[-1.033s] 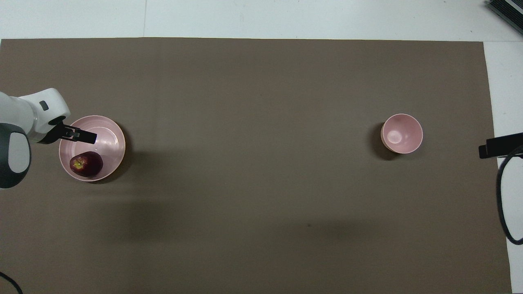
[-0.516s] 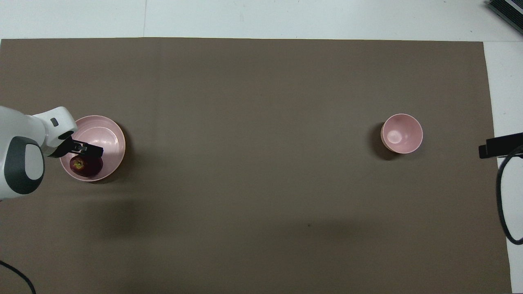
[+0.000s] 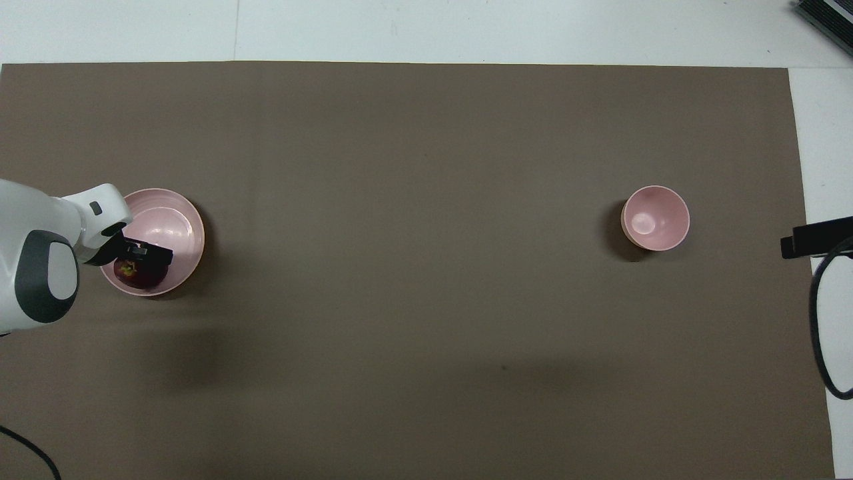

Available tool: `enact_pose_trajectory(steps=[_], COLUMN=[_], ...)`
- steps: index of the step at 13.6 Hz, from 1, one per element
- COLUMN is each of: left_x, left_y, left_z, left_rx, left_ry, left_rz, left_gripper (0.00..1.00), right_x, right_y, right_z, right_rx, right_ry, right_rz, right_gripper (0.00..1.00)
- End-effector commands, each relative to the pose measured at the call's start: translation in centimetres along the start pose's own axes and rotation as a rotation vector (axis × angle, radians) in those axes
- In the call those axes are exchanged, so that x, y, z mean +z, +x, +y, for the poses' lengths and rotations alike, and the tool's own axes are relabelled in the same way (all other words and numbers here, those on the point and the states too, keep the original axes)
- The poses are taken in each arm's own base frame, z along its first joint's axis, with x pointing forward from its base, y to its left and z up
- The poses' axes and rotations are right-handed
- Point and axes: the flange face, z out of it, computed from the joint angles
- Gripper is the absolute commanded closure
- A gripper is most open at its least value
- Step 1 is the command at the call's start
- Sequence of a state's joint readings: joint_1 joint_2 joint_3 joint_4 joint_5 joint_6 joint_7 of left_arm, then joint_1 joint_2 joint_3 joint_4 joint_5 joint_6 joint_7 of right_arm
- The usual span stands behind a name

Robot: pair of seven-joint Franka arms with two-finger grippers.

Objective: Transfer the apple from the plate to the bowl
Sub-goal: 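Close the left gripper on the apple while the right gripper advances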

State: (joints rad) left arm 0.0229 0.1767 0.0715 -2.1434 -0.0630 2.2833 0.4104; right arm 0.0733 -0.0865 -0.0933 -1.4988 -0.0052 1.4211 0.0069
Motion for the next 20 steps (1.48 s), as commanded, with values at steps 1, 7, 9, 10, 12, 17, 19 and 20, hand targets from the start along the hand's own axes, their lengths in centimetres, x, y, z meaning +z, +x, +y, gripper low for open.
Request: enact_pose_trajectory(steps=[1,7,9,10,12,17,19,20], left_x=[-0.5,-4.3,-5.2,-5.4,-6.4,-9.3,-10.4,-10.4], left_y=[-0.2,2.3,2.4,2.4,2.9,5.0,6.2,6.5], left_z=[0.6,0.0,-0.1,0.0,-0.1,0.6,2.2,3.2], left_rx=[0.022,0.022,0.017,0.012,0.012,-0.01,-0.064,-0.091], left_ry=[-0.008,-0.007,-0.012,-0.016,-0.019,-0.023,-0.029,-0.036], left_rz=[0.015,0.026,0.023,0.025,0.029,0.032,0.023,0.022], left_gripper=[1.0,1.0,1.0,1.0,1.0,1.0,1.0,1.0], right_x=[-0.3,-0.3,-0.3,-0.2,-0.2,2.7,4.4,5.2], right_y=[0.0,0.0,-0.1,-0.2,-0.4,1.4,2.1,2.5], right_z=[0.3,0.3,0.8,1.0,1.0,-0.9,-1.8,-2.4], right_rx=[-0.018,-0.018,-0.007,-0.01,-0.002,-0.023,-0.031,-0.031], right_ry=[0.018,0.018,0.017,0.007,0.009,0.077,0.124,0.156], right_rz=[-0.01,-0.01,-0.008,-0.018,-0.01,0.014,0.022,0.034], right_gripper=[0.0,0.0,0.0,0.0,0.0,0.0,0.0,0.0])
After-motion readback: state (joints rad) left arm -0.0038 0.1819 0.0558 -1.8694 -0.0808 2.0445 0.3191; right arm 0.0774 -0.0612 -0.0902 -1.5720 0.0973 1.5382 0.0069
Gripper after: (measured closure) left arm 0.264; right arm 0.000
